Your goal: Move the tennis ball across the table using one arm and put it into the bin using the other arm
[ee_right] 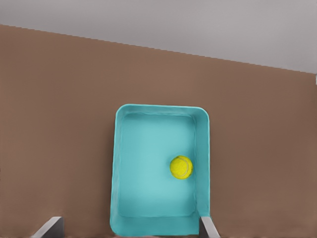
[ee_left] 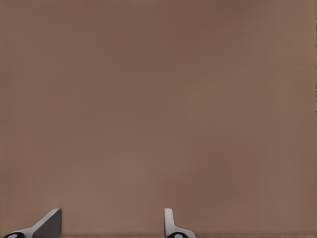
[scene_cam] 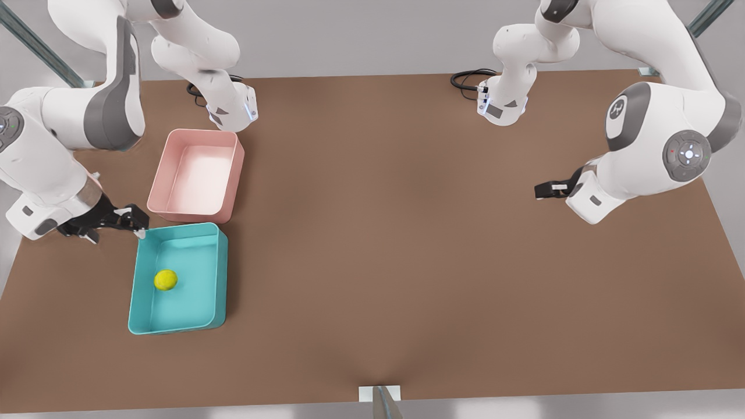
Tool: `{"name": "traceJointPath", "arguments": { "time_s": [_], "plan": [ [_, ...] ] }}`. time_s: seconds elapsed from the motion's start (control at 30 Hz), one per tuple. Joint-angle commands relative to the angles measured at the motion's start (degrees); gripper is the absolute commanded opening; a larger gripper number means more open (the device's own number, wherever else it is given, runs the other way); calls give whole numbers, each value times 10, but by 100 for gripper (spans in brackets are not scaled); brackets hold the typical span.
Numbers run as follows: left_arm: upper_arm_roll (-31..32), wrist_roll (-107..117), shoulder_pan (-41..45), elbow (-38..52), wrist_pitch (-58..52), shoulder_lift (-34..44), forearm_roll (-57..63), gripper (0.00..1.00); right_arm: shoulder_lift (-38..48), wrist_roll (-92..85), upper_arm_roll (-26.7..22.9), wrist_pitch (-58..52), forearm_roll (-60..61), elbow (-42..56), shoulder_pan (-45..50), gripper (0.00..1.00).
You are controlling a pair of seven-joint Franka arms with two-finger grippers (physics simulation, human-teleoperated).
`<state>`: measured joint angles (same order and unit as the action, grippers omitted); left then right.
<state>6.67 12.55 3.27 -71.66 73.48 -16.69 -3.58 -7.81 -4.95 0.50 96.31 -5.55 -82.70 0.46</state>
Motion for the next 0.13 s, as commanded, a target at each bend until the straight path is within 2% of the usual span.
{"name": "traceJointPath", "arguments": {
  "time_s": [0.0,0.1],
  "plan": [
    [1,1,-1,0,0,1,-1,100,25,-24,5,-123,-10,-19,-9,100],
    [1,2,-2,-1,0,0,0,100,26,-23,5,-123,-11,-26,-12,100]
  ]
}}
